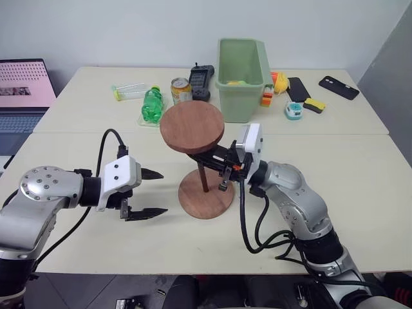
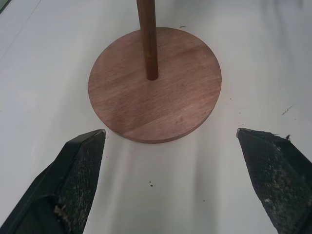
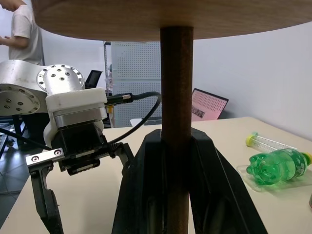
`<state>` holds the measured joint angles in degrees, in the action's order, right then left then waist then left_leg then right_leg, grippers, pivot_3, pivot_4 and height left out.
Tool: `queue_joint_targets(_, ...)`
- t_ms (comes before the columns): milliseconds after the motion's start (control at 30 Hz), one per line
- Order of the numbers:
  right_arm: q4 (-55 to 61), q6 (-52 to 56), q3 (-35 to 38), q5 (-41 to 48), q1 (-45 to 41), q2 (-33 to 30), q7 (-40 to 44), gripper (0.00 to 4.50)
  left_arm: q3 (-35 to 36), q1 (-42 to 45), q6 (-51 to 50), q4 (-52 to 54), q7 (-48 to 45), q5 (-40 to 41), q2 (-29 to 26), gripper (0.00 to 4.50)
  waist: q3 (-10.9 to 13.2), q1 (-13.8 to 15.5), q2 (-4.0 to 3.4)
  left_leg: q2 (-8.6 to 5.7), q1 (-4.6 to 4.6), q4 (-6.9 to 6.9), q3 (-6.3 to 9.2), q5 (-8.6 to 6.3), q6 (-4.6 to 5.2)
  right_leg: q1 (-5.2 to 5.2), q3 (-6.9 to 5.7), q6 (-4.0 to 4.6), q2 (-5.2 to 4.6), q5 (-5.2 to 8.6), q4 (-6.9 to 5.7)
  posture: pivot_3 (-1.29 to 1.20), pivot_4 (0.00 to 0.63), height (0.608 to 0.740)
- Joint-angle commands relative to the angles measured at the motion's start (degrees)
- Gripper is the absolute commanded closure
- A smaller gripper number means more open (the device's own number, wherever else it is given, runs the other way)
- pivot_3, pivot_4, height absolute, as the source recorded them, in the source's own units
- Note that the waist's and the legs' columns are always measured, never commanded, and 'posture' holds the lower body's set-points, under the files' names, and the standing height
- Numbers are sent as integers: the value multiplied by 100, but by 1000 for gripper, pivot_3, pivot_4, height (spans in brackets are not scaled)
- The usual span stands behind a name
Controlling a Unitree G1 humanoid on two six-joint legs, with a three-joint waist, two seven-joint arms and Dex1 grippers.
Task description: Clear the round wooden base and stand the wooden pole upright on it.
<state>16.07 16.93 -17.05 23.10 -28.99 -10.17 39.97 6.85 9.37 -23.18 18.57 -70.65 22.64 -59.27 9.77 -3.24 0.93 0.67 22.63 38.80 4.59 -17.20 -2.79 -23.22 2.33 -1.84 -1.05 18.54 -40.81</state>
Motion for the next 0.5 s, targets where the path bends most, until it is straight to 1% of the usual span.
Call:
queue_joint_targets(33, -128, 119, -134, -194, 131, -93, 32, 4277, 51, 79, 86, 70, 11, 49, -10, 0, 0, 0, 0, 0, -2, 0, 0, 0, 0, 1, 1, 0, 0, 0, -1, 0, 150, 740)
queue_joint_targets(167, -328, 26, -233, -470, 119, -170, 24, 4277, 43, 93, 86, 61, 34, 39, 6, 0, -2, 1, 1, -1, -7, 0, 0, 0, 0, 5, 1, 0, 0, 0, -3, 0, 150, 740)
queue_joint_targets(367, -201, 269, -403, -361, 194, -342, 263, 4277, 59, 93, 74, 68, 47, 48, 5, 0, -10, 11, 2, -2, -18, 0, -1, 0, 0, 15, 1, 0, 0, 0, -4, 0, 150, 740)
queue_joint_targets(500, -368, 513, -450, -455, 162, -289, 44, 4277, 50, 100, 72, 64, 60, 43, 14, 0, -19, 11, 2, -1, -21, 0, -2, 0, 0, 16, 2, 0, 0, 0, -5, 0, 150, 740)
